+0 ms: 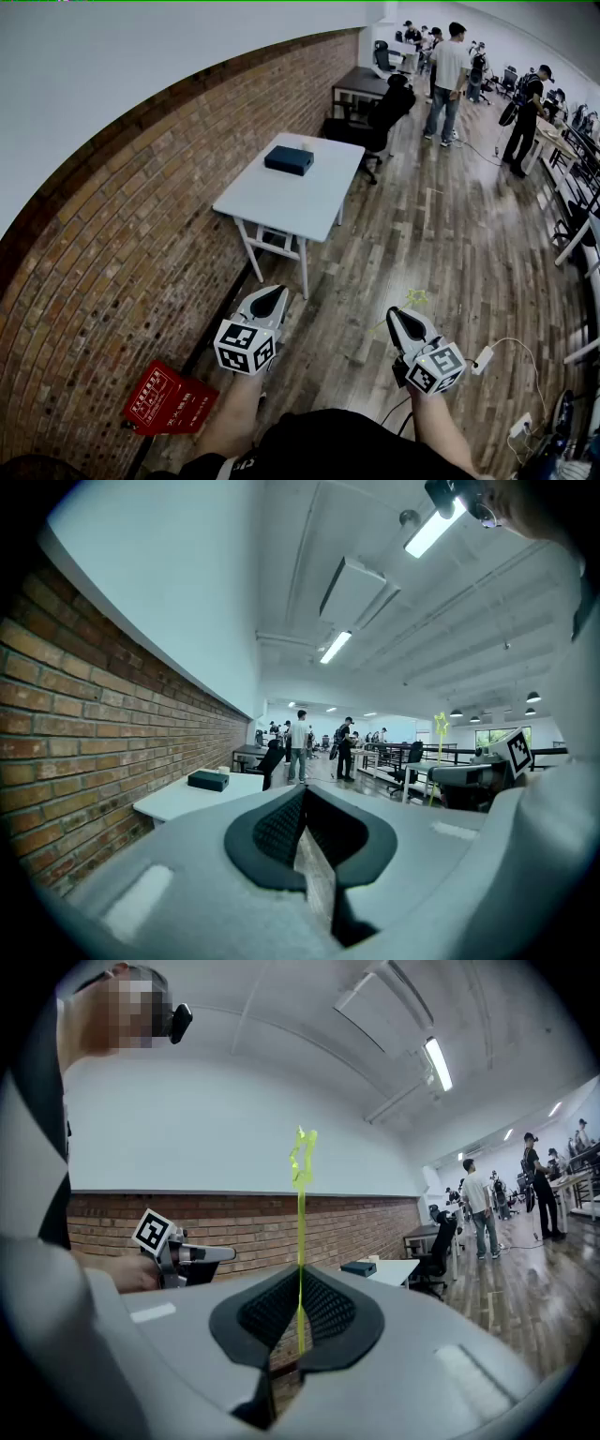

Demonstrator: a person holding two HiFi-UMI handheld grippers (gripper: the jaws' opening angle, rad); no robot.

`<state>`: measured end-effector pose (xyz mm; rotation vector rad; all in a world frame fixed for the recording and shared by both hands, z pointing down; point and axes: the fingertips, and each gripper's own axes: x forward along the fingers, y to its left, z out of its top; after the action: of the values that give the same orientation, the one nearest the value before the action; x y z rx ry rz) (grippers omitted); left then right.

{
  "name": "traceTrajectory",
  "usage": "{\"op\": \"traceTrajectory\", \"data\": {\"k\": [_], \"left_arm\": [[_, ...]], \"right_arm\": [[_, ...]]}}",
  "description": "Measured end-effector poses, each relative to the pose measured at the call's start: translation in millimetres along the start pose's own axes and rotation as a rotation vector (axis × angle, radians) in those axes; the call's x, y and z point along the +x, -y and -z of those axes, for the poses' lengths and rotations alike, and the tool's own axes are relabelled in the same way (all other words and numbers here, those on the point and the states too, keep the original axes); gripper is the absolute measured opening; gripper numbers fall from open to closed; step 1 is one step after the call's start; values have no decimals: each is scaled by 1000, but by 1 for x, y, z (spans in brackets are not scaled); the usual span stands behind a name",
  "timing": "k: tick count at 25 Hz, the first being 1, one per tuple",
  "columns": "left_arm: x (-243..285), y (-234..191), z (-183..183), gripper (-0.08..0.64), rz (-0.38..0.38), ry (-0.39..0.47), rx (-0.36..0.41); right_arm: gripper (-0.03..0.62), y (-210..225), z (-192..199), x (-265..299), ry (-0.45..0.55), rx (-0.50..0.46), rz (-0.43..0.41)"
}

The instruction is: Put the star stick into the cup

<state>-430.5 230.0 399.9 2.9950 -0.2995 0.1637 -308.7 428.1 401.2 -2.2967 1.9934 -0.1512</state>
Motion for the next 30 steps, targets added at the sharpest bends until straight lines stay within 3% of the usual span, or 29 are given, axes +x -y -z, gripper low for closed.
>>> {"op": "traceTrajectory", "data": {"k": [6,13,17,21,30], "left_arm": [[17,10,-18,8,6,32,12],[14,18,30,8,-44,-39,-85],[21,25,27,8,-68,-38,-48],[37,53,24,8,-39,-36,-4],[58,90,28,8,2,-50,9]], "right_arm": [[8,15,-8,5,24,-28,30],[9,22,12,-20,-8,-13,25],[9,40,15,-37,-5,27,50],[11,54,13,-51,-1,30,38],[9,75,12,-74,3,30,20]]}}
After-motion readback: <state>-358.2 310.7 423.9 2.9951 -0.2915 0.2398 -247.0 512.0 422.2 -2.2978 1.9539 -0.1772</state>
